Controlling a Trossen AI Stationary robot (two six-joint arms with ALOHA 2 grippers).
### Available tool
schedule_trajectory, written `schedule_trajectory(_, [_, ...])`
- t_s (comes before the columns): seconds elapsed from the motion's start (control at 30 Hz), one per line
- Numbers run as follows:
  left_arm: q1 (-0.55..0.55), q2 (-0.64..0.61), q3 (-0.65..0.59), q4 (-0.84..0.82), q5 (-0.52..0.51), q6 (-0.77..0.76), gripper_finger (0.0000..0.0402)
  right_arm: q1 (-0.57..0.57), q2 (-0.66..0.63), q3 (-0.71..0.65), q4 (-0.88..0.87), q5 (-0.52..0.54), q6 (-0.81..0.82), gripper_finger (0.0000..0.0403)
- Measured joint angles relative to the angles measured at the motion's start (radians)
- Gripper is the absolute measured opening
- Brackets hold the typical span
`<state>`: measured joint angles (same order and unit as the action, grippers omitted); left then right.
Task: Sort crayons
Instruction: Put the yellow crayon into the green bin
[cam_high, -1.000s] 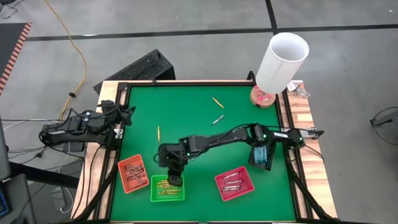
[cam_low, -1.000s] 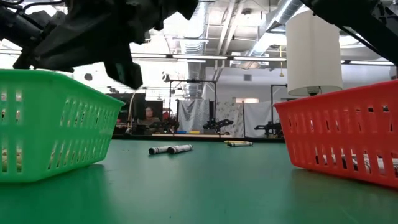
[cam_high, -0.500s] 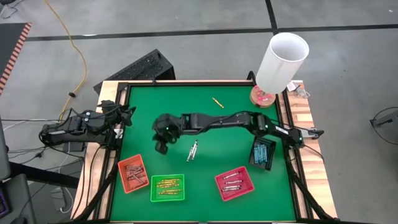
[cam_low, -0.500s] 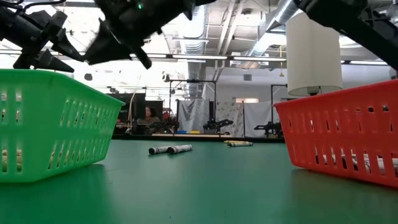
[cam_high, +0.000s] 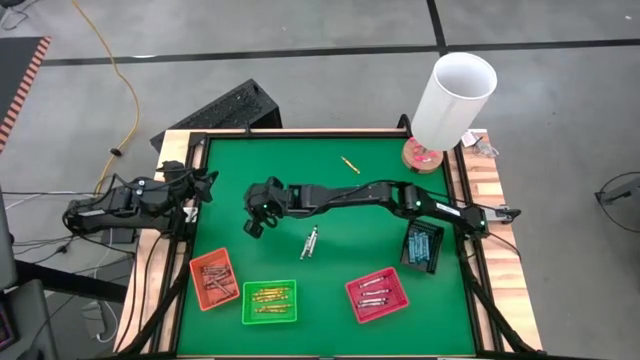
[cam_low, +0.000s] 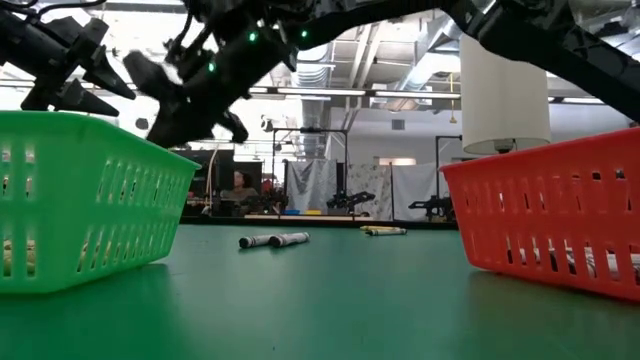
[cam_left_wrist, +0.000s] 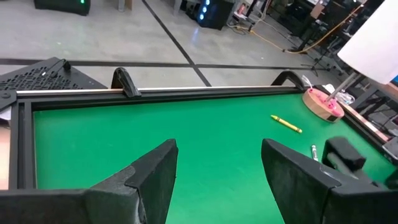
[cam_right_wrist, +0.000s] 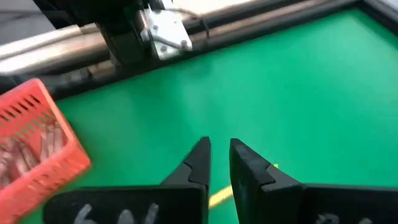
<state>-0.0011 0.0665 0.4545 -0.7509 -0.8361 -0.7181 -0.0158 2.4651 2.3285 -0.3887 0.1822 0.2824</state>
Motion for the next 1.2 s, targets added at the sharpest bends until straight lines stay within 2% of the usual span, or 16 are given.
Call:
schedule_trajectory(0.23, [0.000, 0.000, 0.000, 0.000, -0.004, 0.000, 0.0223, -0.007, 0.032, 0.005, 0.033, 0.006, 0.011, 0.0056])
schedule_trajectory(0.47, [0.000, 0.000, 0.000, 0.000, -0.013, -0.001, 0.0223, -0.002, 0.059, 0.006, 0.012, 0.180, 0.039, 0.0065])
schedule_trajectory(0.6, [0.000, 0.000, 0.000, -0.001, -0.014, -0.002, 0.0223, 0.000, 0.075, 0.002, 0.011, 0.185, 0.074, 0.0093])
schedule_trajectory(0.9, [0.000, 0.000, 0.000, 0.000, -0.015, -0.003, 0.0223, 0.003, 0.095, 0.003, 0.001, 0.185, 0.121, 0.0189])
schedule_trajectory(1.0, [0.000, 0.000, 0.000, 0.000, -0.015, -0.004, 0.0223, 0.006, 0.110, 0.006, 0.007, 0.185, 0.136, 0.0199])
schedule_trajectory(1.2, [0.000, 0.000, 0.000, 0.000, -0.014, -0.005, 0.0223, 0.015, 0.147, 0.001, -0.004, 0.184, 0.138, 0.0195])
